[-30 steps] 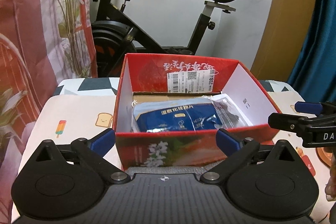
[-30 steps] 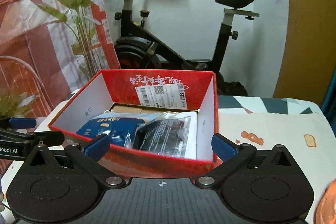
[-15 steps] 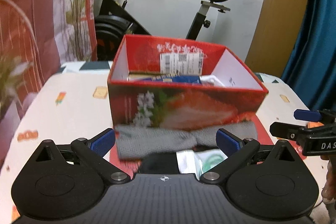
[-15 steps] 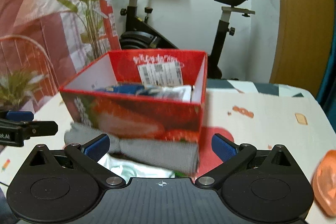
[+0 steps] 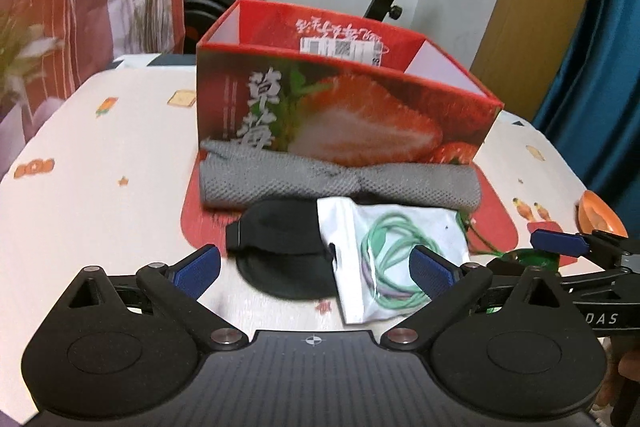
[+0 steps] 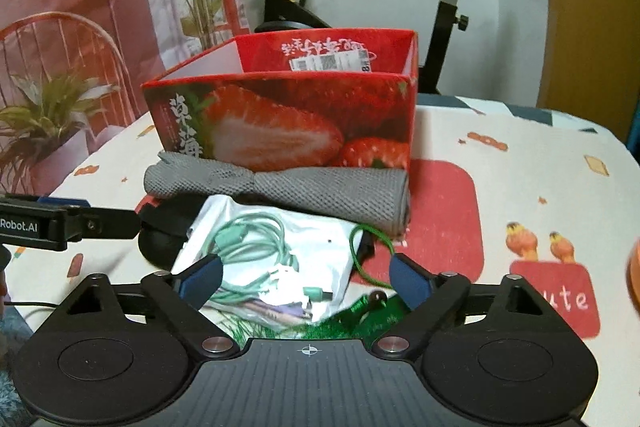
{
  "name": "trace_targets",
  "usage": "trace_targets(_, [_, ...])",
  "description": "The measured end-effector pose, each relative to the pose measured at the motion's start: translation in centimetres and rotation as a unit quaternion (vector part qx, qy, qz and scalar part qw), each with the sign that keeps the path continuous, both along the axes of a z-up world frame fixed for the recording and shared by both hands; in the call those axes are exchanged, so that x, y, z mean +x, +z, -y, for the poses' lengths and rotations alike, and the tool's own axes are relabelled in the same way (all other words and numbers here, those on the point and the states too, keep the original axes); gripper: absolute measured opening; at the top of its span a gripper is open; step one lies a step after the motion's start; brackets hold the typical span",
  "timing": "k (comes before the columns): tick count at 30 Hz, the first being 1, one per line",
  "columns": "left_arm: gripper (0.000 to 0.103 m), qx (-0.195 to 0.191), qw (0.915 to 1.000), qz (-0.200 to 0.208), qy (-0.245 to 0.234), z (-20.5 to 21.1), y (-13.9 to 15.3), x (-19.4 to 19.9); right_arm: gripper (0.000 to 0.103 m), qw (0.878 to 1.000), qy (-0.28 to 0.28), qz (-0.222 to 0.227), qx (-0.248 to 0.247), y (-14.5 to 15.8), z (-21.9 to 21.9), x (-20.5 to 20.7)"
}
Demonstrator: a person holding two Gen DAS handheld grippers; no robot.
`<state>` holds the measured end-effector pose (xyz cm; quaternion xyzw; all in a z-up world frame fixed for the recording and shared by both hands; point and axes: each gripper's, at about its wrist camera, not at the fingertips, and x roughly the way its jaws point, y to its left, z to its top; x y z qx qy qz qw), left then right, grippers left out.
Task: Organize soft objects
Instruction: 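Move both tools to the green knitted pouch and close on it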
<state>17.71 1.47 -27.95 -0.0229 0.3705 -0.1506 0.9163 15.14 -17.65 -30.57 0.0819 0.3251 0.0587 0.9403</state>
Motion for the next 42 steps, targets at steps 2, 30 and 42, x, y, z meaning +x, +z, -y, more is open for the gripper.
trace_targets(2, [0.099,-0.002,1.0000,-0.003,0.004,-0.1,-0.2,-0.1,0.085,1.000,-0.005,0.001,0.000,-0.1,0.4,-0.3])
trace_targets(30, [0.075,-0.054,0.9937,-0.031,-0.094,6.7,1.2,1.8,0.066,0.998,-0.045,-0.041,0.005,-3.5,5.6,-3.1])
trace_targets(42, [0.071,-0.056,0.9831,-0.065,-0.162,10.7,-0.7,1.0,0.044,0.999,0.009,-0.040,0.017,-3.7,4.2,-1.6])
